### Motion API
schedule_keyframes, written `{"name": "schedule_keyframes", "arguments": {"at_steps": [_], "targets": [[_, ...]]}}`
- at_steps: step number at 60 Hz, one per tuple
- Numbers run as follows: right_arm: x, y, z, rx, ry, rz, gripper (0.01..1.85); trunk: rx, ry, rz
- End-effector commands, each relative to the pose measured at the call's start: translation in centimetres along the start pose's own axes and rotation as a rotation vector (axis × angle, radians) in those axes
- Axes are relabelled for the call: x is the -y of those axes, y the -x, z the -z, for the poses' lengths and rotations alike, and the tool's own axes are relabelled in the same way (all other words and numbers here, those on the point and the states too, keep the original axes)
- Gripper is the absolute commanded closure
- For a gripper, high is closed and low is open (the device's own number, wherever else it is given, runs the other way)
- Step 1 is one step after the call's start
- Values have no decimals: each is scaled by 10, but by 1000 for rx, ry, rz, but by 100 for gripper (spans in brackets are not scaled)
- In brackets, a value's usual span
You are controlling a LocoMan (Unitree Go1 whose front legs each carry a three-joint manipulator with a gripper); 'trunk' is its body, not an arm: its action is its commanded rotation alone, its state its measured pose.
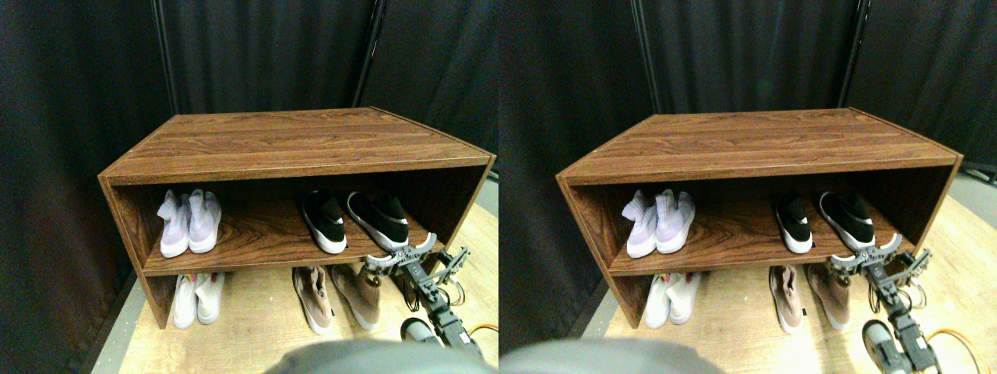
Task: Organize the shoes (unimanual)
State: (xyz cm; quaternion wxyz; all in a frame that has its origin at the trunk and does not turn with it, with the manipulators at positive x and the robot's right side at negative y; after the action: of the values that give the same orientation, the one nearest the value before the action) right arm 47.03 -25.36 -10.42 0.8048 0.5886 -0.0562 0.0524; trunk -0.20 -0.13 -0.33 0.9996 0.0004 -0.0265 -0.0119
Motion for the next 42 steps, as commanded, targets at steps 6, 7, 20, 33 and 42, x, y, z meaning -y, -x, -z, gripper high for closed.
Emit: {"name": "schedule_keyframes", "arguments": {"at_steps": [6,7,20,33,42], "targets": [[-20,18,-6,-5,-68,-86,26,-8,0,-2],[-22,21,-7,-7,-79,-90,28,-8,0,-2],[-31,42,-24,-15,-73,-113,39,-3,-4,8],[-44,48,-51,113,84,-170,76,-2,-7,15],[-56,44,-71,246,144,-204,180,-4,-5,16]]}}
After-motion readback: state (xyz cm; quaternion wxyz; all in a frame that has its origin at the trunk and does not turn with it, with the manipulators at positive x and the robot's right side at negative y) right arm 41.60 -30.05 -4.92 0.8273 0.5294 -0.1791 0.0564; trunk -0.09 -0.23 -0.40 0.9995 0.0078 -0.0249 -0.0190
